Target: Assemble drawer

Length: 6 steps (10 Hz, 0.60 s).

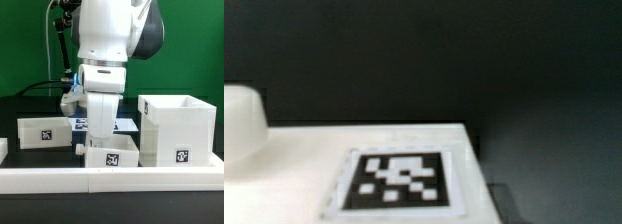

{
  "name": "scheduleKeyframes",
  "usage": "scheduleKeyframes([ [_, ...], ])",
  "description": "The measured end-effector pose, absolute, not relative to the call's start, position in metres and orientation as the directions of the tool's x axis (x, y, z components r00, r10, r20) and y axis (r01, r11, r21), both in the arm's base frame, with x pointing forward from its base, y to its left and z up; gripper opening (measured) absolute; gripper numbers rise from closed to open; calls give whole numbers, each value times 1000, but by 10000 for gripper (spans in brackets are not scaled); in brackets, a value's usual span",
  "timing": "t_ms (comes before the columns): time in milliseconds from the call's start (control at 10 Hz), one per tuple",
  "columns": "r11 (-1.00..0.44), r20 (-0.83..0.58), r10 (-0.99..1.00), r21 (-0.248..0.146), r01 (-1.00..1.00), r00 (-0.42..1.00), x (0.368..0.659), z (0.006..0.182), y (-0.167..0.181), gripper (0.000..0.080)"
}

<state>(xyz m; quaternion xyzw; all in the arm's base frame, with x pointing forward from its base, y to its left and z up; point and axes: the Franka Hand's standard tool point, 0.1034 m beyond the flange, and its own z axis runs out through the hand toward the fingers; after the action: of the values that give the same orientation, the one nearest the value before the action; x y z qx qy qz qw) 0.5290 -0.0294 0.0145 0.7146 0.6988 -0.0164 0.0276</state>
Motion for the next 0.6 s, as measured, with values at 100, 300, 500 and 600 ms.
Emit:
scheduleKeyframes([
  [100, -28, -61, 998, 27, 999, 30, 531, 15, -23, 42],
  [300, -27, -58, 998, 27, 999, 29, 536, 18, -15, 42],
  [500, -30, -57, 998, 35, 999, 32, 537, 19, -20, 42],
  [600, -31, -57, 998, 35, 999, 33, 537, 18, -26, 42],
])
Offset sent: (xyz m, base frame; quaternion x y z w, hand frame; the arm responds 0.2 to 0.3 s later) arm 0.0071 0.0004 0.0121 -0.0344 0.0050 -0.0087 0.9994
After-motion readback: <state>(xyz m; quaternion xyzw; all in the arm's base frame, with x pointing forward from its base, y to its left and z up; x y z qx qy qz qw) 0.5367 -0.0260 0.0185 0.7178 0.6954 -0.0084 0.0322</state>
